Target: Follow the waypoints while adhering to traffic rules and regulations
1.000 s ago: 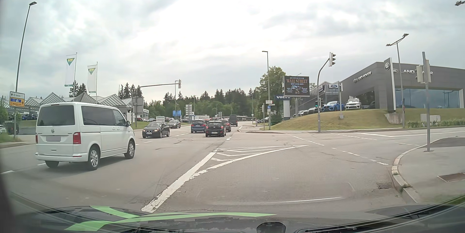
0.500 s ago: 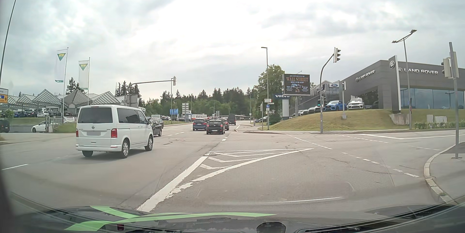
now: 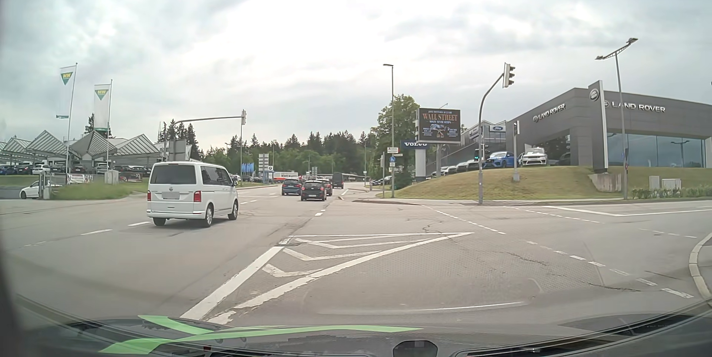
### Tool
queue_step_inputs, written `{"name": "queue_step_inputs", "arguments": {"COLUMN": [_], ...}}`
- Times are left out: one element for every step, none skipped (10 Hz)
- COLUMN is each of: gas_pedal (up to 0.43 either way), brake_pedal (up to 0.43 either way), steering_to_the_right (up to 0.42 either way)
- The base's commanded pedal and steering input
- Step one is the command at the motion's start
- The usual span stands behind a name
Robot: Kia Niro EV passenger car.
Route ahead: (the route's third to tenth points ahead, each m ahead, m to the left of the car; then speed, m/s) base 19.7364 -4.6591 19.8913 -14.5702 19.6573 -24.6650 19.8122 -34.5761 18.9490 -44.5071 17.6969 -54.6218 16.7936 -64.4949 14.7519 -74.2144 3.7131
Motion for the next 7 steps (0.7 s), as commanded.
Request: {"name": "queue_step_inputs", "arguments": {"gas_pedal": [0.059,0.059,0.059,0.059,0.059,0.059,0.059], "brake_pedal": [0.0,0.0,0.0,0.0,0.0,0.0,0.0], "steering_to_the_right": [0.158,0.162,0.165,0.169,0.172,0.175,0.185]}}
